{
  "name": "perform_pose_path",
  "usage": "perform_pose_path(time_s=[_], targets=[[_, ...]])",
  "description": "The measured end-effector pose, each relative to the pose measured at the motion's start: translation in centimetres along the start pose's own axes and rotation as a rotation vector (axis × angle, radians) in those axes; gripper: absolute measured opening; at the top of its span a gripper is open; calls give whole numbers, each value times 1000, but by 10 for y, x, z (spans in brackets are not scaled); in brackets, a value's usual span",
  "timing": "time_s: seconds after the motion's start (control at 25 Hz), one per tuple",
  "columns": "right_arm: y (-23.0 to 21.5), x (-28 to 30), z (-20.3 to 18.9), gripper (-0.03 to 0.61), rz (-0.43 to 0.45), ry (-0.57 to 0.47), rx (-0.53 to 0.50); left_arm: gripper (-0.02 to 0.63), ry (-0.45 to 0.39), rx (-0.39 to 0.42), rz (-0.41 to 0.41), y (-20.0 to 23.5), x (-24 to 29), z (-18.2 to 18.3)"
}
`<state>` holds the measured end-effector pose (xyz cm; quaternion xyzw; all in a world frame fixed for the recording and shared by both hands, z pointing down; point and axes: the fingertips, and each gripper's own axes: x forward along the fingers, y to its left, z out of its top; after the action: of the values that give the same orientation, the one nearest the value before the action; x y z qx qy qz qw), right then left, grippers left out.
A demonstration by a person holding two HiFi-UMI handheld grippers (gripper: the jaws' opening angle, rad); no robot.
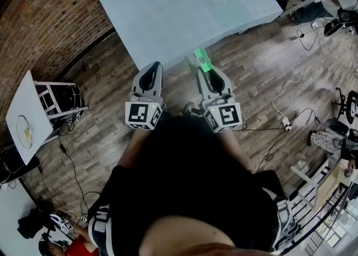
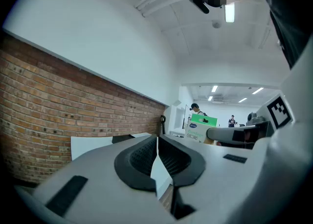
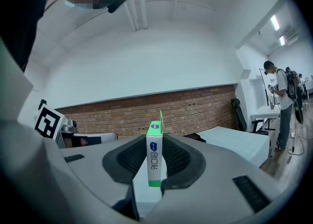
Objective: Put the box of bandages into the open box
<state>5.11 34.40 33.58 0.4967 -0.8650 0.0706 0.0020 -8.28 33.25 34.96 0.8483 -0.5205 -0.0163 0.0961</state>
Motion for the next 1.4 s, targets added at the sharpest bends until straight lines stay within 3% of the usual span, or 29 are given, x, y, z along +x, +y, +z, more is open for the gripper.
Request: perform_pose_path(time_s=[0.76, 1.4], targets=[[-10, -15, -1, 107, 3, 1, 7, 40, 1, 23, 0, -22, 3, -2], [-52, -49, -7, 107, 65, -11, -7, 40, -1, 52, 71, -75, 15, -14]])
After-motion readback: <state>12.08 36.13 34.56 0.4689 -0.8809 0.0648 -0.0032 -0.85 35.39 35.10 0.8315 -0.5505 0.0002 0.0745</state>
